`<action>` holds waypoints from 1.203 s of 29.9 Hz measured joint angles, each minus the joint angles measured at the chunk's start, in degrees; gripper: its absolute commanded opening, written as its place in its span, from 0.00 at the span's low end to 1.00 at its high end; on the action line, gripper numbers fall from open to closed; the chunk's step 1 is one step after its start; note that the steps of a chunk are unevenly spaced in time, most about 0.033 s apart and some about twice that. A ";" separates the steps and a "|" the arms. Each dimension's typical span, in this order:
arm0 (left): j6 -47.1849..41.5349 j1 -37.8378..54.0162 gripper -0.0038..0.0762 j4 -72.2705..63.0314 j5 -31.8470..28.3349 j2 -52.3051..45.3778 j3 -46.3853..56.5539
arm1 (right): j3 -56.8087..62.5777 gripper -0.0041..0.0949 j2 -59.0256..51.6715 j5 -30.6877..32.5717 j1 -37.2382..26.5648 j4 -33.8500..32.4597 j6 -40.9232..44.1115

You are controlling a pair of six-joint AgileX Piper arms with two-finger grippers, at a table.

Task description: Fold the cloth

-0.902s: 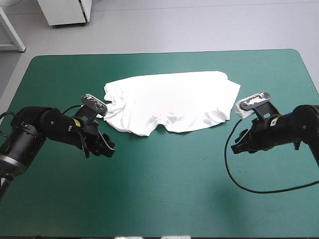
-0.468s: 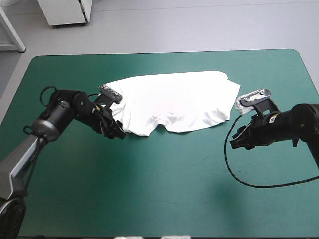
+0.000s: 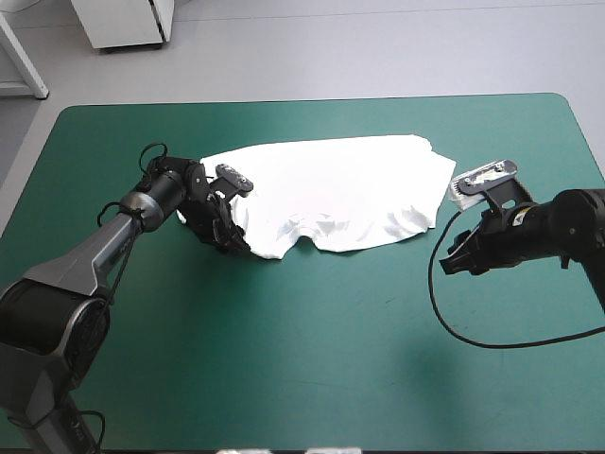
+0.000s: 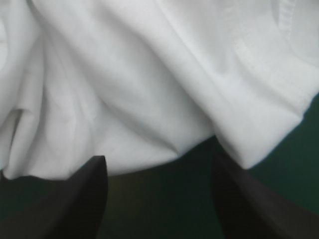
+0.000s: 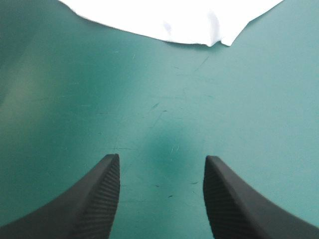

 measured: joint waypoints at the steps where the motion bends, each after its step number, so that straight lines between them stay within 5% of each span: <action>1: 0.05 0.00 0.60 0.13 0.07 0.48 0.00 | -0.41 0.54 0.00 0.00 0.00 0.01 0.00; 9: 0.18 0.00 0.56 0.25 -0.04 3.67 -0.63 | -1.29 0.54 0.07 -0.07 0.00 -1.25 0.00; 16: -0.46 0.11 0.03 1.98 -0.37 4.68 -1.51 | -1.53 0.54 3.45 -2.71 0.00 -5.61 1.95; 36: -1.63 0.44 0.04 3.26 -0.74 4.80 -1.68 | -24.34 0.54 38.67 -3.66 0.00 -4.90 2.78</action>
